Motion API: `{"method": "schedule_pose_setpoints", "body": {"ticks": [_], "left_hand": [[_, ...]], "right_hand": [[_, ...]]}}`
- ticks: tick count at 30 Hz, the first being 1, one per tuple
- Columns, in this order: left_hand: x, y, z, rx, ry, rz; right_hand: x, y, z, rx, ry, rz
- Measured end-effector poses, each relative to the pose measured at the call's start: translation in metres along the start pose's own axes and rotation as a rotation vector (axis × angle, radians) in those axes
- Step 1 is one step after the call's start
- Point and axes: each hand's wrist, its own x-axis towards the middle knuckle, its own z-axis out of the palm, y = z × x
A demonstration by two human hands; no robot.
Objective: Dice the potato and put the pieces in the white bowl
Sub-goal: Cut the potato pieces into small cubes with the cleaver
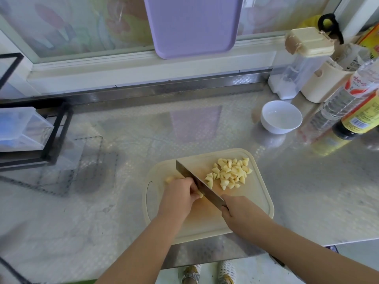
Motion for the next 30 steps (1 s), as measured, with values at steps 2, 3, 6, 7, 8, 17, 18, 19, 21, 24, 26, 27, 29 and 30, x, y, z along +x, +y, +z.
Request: {"method": "schedule_pose_setpoints", "body": {"ticks": [2,3,6,7,8,17,18,19,21,24,26,27,29,30], "left_hand": [[-0.001,-0.001,0.001,-0.013,0.004,0.002],[-0.001,-0.002,0.002,-0.024,0.005,0.001],[-0.001,-0.003,0.004,-0.045,-0.001,0.002],[-0.001,-0.004,0.004,-0.049,-0.001,0.002],[-0.002,-0.005,0.005,-0.051,0.0,0.003],[-0.021,-0.015,0.019,-0.046,0.098,0.006],[-0.021,-0.015,0.021,-0.046,0.109,0.01],[-0.02,-0.014,0.022,-0.039,0.116,0.015],[-0.019,-0.014,0.026,-0.027,0.119,0.014],[-0.02,-0.014,0.028,-0.05,0.112,-0.007],[-0.02,-0.017,0.027,-0.07,0.123,-0.001],[-0.02,-0.017,0.027,-0.068,0.129,0.005],[-0.019,-0.018,0.026,-0.057,0.138,0.014],[-0.019,-0.018,0.026,-0.055,0.142,0.016]], "right_hand": [[0.002,-0.001,0.003,-0.023,-0.008,-0.004],[0.003,-0.002,0.006,-0.034,-0.011,-0.005],[0.004,-0.004,0.011,-0.063,-0.009,-0.003],[0.004,-0.005,0.012,-0.07,-0.005,0.0],[0.003,-0.005,0.012,-0.074,-0.002,0.001],[0.009,0.003,0.007,0.052,0.084,0.087],[0.009,0.005,0.005,0.064,0.091,0.087],[0.009,0.006,0.002,0.075,0.093,0.084],[0.007,0.007,-0.002,0.092,0.099,0.075],[0.002,0.004,-0.003,0.098,0.088,0.057],[-0.002,0.001,0.0,0.088,0.071,0.039],[-0.003,0.0,0.002,0.086,0.066,0.032],[-0.004,0.0,0.006,0.077,0.063,0.021],[-0.004,0.0,0.008,0.072,0.065,0.018]]}}
